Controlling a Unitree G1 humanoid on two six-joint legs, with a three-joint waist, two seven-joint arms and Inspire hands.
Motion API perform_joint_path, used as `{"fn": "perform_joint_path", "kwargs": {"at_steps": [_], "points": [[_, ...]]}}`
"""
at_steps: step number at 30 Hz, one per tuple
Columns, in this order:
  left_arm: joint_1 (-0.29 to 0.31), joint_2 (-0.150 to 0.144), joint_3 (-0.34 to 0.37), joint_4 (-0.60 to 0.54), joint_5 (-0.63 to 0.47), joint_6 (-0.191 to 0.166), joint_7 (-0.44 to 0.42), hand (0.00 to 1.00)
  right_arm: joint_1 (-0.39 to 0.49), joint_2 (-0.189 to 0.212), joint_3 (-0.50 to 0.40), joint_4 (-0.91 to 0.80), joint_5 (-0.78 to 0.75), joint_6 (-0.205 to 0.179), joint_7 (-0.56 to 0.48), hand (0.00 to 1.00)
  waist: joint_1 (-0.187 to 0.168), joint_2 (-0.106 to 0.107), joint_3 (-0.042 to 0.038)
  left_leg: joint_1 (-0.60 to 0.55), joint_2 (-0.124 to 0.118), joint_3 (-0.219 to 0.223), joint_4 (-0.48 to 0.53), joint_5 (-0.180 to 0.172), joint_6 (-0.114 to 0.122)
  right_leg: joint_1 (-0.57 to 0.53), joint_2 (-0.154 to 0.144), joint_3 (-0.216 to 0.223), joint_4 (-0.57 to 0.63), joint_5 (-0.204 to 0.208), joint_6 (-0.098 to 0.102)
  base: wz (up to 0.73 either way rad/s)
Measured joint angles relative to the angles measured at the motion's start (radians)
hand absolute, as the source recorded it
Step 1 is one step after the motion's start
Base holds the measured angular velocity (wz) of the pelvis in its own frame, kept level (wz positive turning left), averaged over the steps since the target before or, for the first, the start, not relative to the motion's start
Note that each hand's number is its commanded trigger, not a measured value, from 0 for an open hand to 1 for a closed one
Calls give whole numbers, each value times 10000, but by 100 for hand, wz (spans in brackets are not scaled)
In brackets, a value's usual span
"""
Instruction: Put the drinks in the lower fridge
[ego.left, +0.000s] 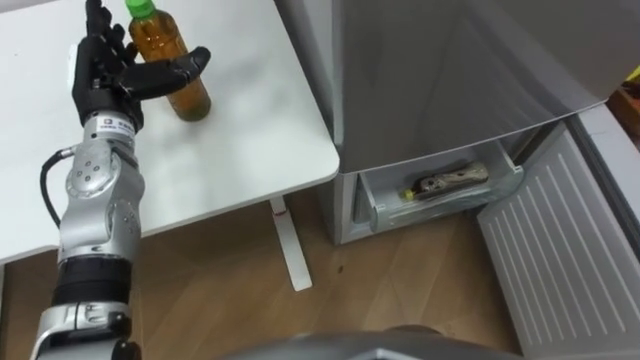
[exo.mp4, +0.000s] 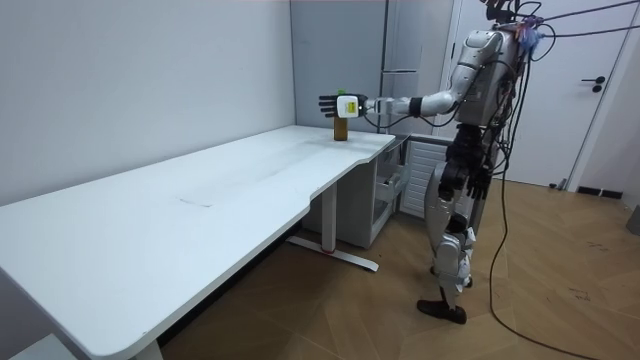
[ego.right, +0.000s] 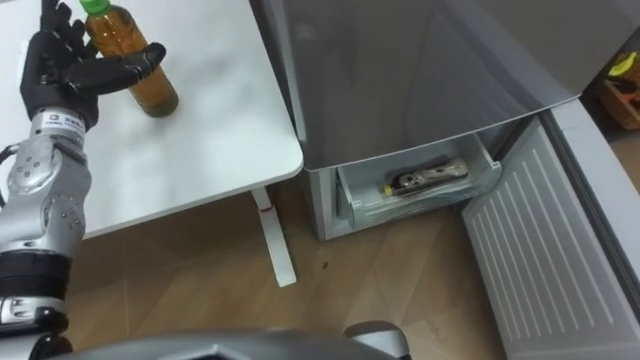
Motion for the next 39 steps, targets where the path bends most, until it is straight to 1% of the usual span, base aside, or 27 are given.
{"fn": "perform_joint_path", "kwargs": {"at_steps": [4, 6, 9, 13, 15, 16, 17, 28, 32, 36, 39], "points": [[-26, 23, -2, 55, -44, 74, 13, 0, -88, 3, 1, 13, 6, -2, -134, 0, -27, 0, 0, -4, 1, 2, 0, 0, 0, -2, 0, -8, -3, 4, -3, 0], [-30, 125, -4, 59, -300, 91, 6, 0, -124, 3, 0, 13, 2, -2, -187, 0, -107, 10, -6, 6, 3, 2, 2, 0, -1, 3, 0, -12, 6, 6, -8, 0], [-31, 253, -5, 76, -360, 115, 6, 0, -198, 4, 0, 14, 3, -6, -252, 0, -205, 14, -8, 48, 4, 7, 1, 0, -1, 26, 1, -8, 33, 7, -9, 0], [-31, 264, -4, 204, -393, 132, 7, 0, -237, 6, 0, 25, 7, 0, -283, 0, -212, 9, -4, 72, 6, 27, 7, 0, 0, 1, 2, -5, 133, 6, -8, 0], [-30, 269, -4, 240, -612, 200, 9, 0, -226, 5, 1, 28, 9, 14, -339, 0, -212, 6, -2, 66, 6, 31, 18, 0, 0, -2, 1, -5, 135, 6, -8, 0], [-31, 269, -4, 240, -668, 203, 9, 85, -227, 3, 1, 28, 9, 14, -343, 0, -213, 6, -2, 67, 6, 31, 20, 0, 0, -2, 1, -5, 137, 6, -8, 0], [-32, 272, -4, 238, -739, 203, 6, 100, -233, 3, 1, 23, 9, 13, -342, 0, -218, 9, -4, 65, 7, 31, 25, 0, 0, -1, 2, -4, 138, 6, -8, 0], [-187, 299, -18, 238, -753, 207, 1, 100, -267, 3, 1, 10, 7, 2, -325, 0, -224, 60, -37, 75, 9, 100, 21, 0, 0, -37, 2, 33, 139, 7, -8, -1], [-187, 332, -81, 282, -737, 481, 5, 100, -261, 2, 2, 12, 6, 2, -328, 0, -218, 91, -26, 77, 11, 138, 12, 0, 0, -56, 8, 66, 156, 8, -8, 0], [-187, 353, -311, 315, -732, 762, 11, 100, -268, -7, 1, 6, 5, 2, -326, 0, -241, 101, -24, 79, 21, 161, 2, -1, -1, -72, 21, 93, 162, 11, -11, 0], [-187, 355, -469, 346, -744, 879, -63, 100, -273, -10, 1, 8, 5, 5, -326, 0, -235, 83, -13, 71, 24, 164, -6, -1, -1, -85, 23, 92, 164, 11, -12, 0]]}}
